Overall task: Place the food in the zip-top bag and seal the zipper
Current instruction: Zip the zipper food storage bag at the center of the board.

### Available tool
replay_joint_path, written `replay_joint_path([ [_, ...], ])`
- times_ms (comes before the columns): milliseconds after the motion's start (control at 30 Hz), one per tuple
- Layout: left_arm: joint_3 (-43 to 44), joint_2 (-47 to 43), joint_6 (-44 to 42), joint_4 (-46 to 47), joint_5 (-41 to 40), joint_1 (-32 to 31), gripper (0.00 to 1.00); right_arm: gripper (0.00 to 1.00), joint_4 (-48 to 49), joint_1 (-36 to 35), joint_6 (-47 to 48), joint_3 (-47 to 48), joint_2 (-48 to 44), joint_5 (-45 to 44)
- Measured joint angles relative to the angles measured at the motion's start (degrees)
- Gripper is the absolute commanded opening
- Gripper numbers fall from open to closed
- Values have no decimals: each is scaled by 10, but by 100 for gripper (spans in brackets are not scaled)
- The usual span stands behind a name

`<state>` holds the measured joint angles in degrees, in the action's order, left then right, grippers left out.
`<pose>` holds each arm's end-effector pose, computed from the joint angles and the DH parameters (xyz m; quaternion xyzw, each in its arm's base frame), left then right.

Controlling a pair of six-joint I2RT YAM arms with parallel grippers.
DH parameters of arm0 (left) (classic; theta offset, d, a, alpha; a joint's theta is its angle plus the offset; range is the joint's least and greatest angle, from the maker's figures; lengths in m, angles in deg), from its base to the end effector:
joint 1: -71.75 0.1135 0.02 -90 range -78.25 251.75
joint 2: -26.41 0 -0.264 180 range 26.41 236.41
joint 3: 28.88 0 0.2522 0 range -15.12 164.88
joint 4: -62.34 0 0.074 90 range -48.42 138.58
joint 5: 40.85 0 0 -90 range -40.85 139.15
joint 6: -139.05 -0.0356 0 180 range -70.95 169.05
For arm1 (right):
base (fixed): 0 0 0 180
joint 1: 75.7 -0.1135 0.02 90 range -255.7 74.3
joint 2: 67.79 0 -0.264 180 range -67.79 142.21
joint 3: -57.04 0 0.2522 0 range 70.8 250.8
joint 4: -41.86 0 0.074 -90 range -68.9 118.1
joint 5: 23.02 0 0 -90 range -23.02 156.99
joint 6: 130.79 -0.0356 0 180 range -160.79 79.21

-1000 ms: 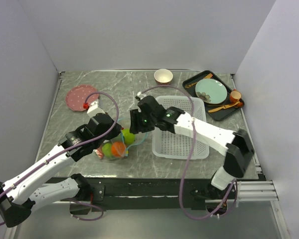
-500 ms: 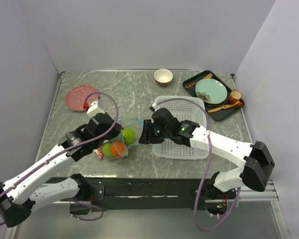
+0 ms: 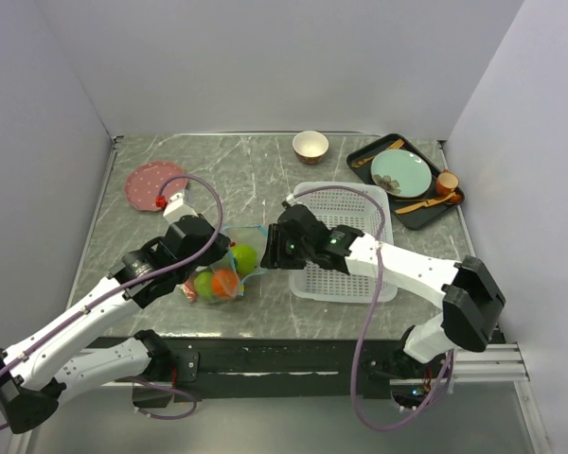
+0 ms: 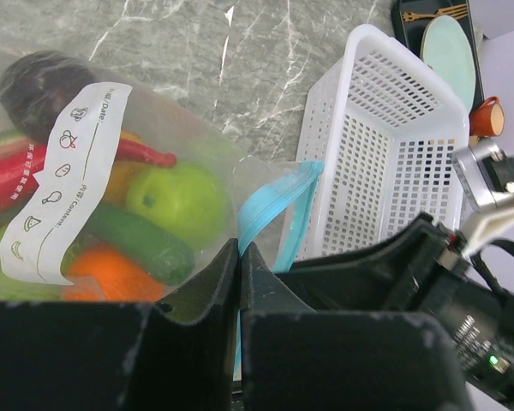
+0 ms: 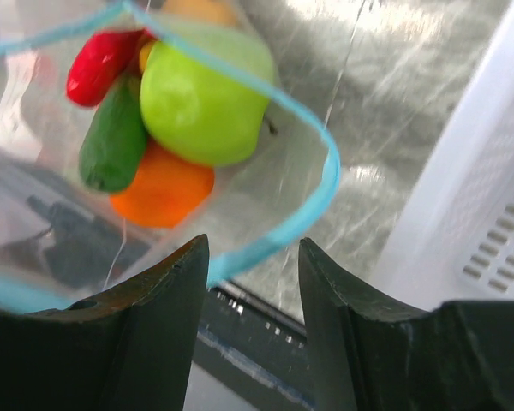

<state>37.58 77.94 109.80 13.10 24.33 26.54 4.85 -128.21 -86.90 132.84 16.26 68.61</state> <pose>0.1425 -0.1224 0.3252 -0.2162 0.8421 -0.2498 0.4264 0.1936 0.2540 0.2620 -0.0570 0.9229 0.2971 0.2381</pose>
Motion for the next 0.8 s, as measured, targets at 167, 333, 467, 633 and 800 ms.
replay_joint_path([
  [167,0,0,0,-4,0,0,8,51,-2,4,8,17,37,-14],
  [333,0,0,0,-10,-1,0,9,34,-5,7,8,17,44,-21],
  [467,0,-1,0,-10,-2,0,10,17,-5,7,12,19,44,-28],
  [633,0,-1,-1,-12,-3,0,9,8,-8,7,24,33,44,-33],
  [800,0,9,-6,-3,10,0,9,8,3,7,39,46,43,-21],
])
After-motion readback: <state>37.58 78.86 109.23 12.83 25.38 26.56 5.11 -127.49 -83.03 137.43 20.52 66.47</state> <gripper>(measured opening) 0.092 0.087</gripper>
